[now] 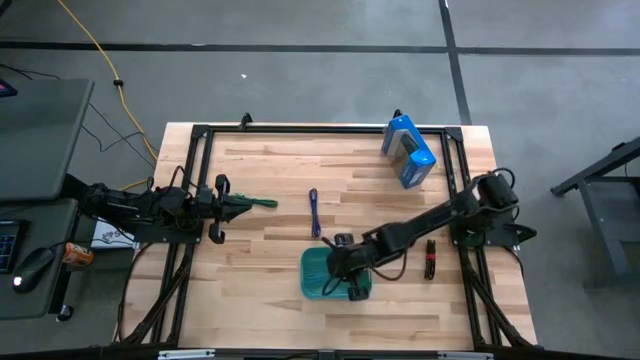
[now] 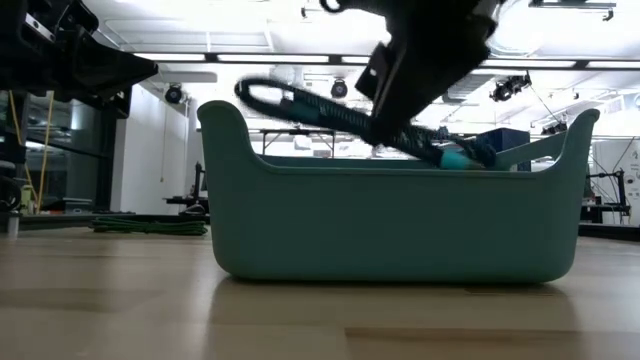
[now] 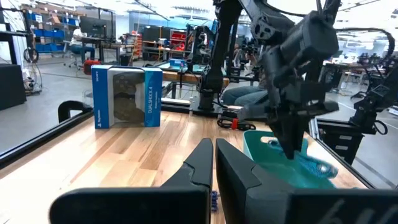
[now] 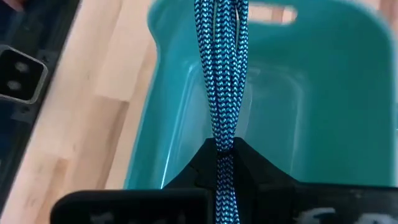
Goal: Pick and place USB-C Cables
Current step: Put the black blue charger cable into the green bin
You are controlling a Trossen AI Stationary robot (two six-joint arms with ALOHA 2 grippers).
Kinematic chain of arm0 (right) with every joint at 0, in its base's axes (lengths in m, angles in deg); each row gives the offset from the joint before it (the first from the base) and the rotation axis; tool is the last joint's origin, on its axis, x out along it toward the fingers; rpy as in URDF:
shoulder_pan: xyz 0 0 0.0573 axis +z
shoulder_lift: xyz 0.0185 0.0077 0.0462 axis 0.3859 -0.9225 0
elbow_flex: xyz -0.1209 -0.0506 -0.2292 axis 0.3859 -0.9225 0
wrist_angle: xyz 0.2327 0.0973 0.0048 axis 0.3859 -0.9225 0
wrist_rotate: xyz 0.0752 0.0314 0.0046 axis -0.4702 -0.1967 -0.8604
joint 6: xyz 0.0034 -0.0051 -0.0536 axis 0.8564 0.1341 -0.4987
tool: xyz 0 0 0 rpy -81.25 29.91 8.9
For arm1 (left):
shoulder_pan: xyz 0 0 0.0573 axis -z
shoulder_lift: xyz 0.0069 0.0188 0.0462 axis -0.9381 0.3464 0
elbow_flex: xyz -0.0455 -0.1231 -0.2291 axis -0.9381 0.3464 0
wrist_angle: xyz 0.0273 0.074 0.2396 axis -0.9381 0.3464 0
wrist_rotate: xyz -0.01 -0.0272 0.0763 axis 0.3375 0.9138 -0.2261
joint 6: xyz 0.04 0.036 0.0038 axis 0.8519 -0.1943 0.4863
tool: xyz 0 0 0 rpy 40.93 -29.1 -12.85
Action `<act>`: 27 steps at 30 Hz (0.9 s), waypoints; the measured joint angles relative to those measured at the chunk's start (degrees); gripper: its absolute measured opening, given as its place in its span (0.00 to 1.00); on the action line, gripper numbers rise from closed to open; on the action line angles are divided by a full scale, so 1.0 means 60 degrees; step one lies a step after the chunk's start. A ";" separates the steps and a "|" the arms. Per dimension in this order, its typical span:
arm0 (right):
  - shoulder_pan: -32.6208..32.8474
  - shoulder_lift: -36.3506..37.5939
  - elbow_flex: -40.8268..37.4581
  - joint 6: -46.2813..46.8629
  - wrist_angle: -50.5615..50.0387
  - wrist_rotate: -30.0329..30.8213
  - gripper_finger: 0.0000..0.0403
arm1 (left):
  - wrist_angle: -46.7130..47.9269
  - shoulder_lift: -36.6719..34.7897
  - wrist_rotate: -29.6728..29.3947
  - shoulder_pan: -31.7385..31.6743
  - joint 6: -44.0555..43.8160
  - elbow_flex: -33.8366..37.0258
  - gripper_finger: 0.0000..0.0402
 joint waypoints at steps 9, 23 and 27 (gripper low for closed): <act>-0.0002 -0.0308 0.0000 0.0197 -0.0114 -0.0015 0.01 | 0.0000 0.0000 0.0000 0.0000 0.0000 0.0002 0.00; -0.0012 -0.0308 -0.0703 0.0722 0.0290 0.0102 0.01 | 0.0000 0.0000 0.0000 -0.0001 0.0000 0.0000 0.00; -0.0015 -0.0308 -0.0710 0.0717 0.0411 0.0099 0.02 | 0.0000 0.0000 0.0000 -0.0004 0.0000 0.0000 0.00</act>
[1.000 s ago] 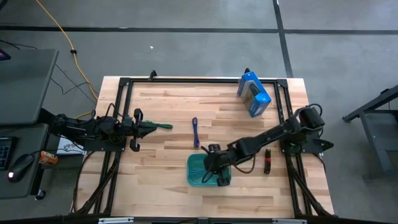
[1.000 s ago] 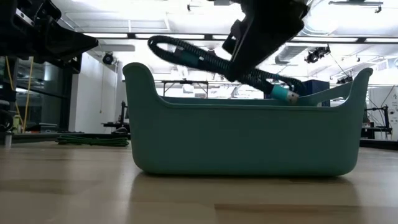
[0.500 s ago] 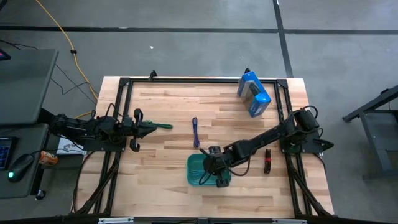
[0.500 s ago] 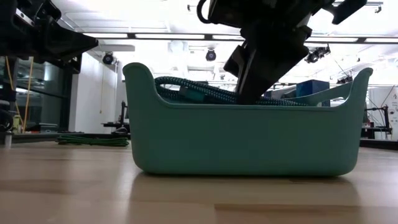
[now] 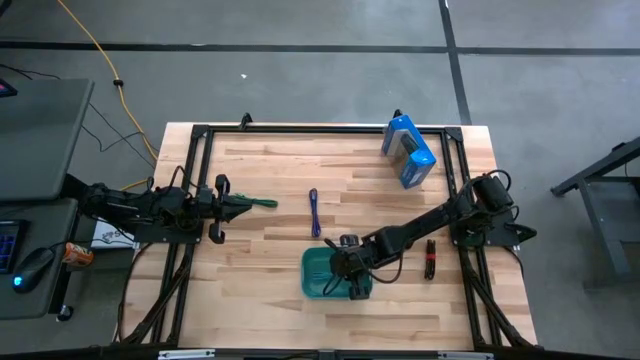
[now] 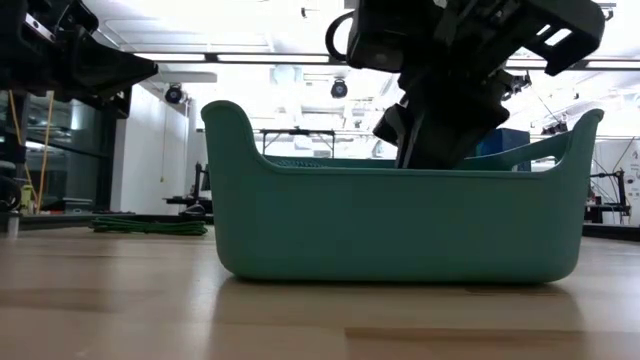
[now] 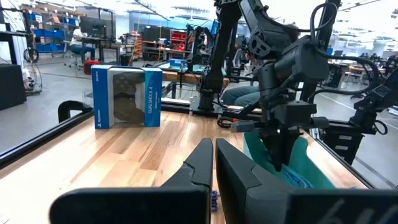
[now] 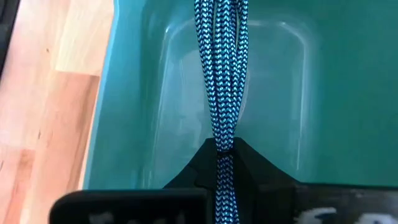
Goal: Pick and place USB-C Cables
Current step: Put the black blue charger cable into the green bin, then put the black green charger cable into the green bin
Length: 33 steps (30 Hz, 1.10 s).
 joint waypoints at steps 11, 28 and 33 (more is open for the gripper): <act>0.0004 0.0000 0.0000 -0.0023 -0.0004 0.0032 0.12 | 0.0000 0.0000 0.0000 0.0002 0.0001 0.0002 0.00; -0.0008 0.0000 0.0000 0.0121 -0.0138 0.0189 0.30 | 0.0000 0.0000 0.0000 0.0004 0.0001 0.0000 0.00; -0.0013 0.0000 0.0000 0.0233 -0.0079 0.0500 0.40 | 0.0000 0.0000 0.0000 0.0004 0.0002 0.0002 0.00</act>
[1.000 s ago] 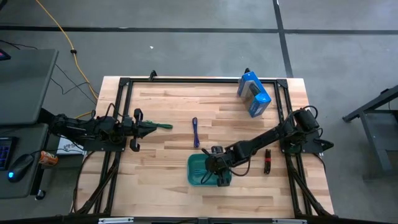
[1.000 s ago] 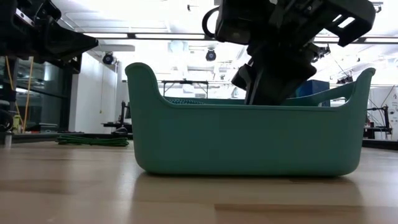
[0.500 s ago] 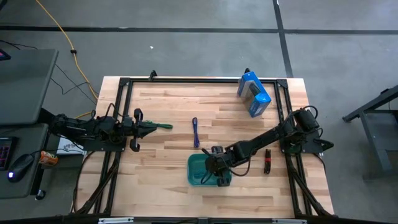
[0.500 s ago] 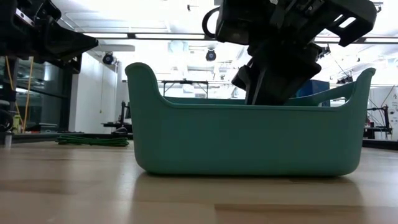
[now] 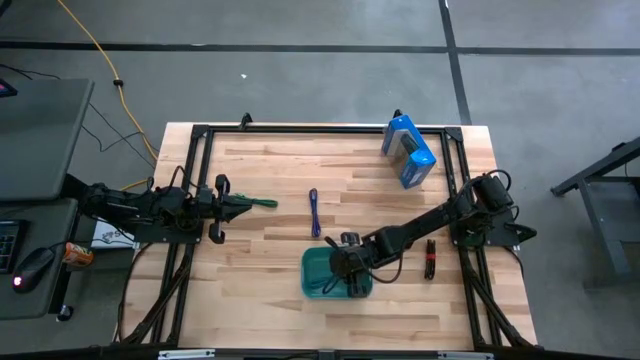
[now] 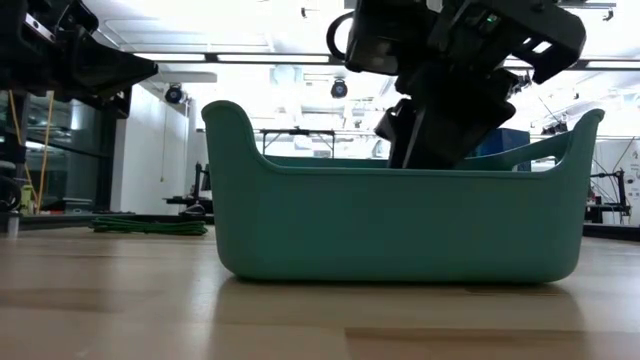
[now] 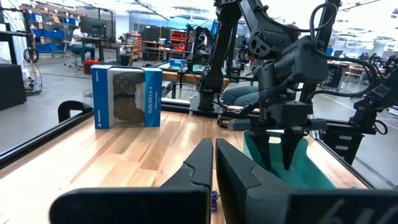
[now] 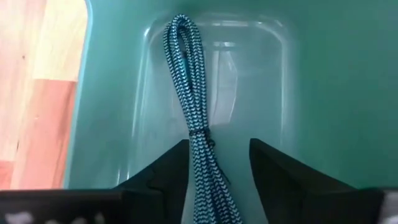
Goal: Pick and place USB-C Cables
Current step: Put the black green charger cable into the green bin
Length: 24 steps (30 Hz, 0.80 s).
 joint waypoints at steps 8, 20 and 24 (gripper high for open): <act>-0.0001 0.0000 0.0000 -0.0258 0.0123 -0.0189 0.47 | 0.0000 0.0000 0.0000 -0.0004 -0.0002 -0.0002 0.00; -0.0001 0.0213 0.0470 -0.1244 -0.0380 -0.0539 0.47 | -0.0004 0.0000 0.0000 0.0000 -0.0002 0.0000 0.00; 0.0044 0.0838 0.0313 -0.1335 -0.0609 -0.0027 0.47 | -0.0013 0.0000 0.0000 0.0000 -0.0002 0.0002 0.00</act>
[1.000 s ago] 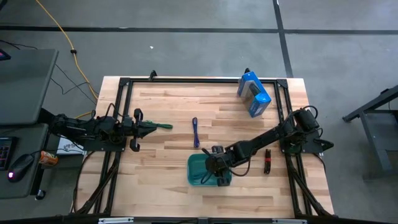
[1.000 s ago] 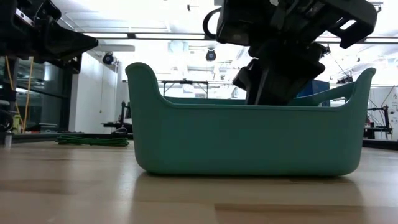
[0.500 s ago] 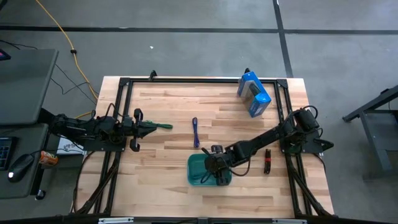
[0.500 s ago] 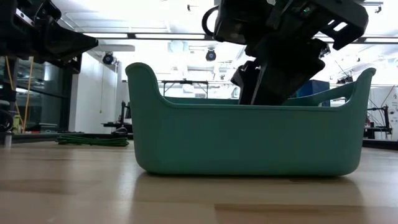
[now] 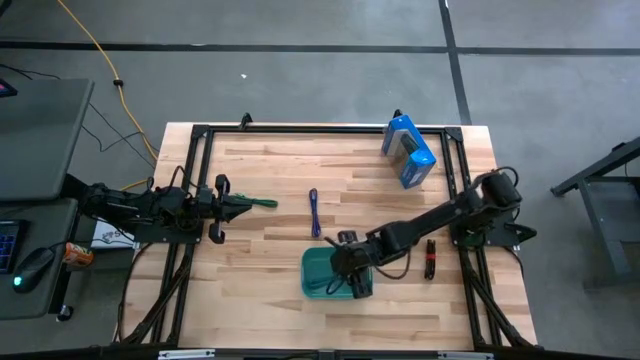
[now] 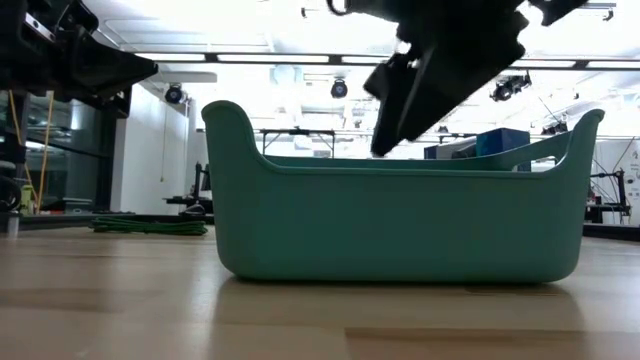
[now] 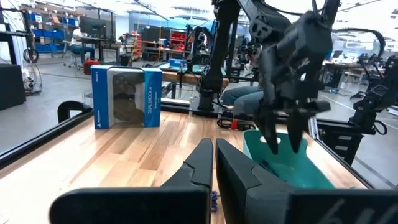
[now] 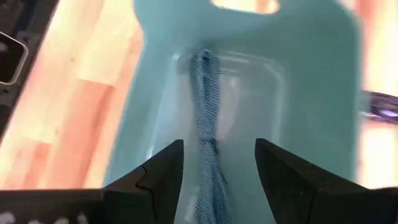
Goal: Pick and place USB-C Cables
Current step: Put the black green charger cable into the green bin
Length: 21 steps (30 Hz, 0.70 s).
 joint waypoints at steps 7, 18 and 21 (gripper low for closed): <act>0.0231 0.1768 -0.1772 0.0635 0.0831 0.1017 0.47 | 0.0002 0.0000 -0.0004 -0.0003 0.0003 -0.0002 0.00; 0.0326 0.4985 -0.6378 0.0314 0.7020 0.1873 0.47 | -0.0013 0.0000 -0.0004 0.0000 0.0000 -0.0002 0.00; 0.0111 0.5533 -0.7194 -0.0412 0.8299 0.2313 0.47 | -0.0013 0.0000 -0.0004 0.0000 0.0002 -0.0002 0.00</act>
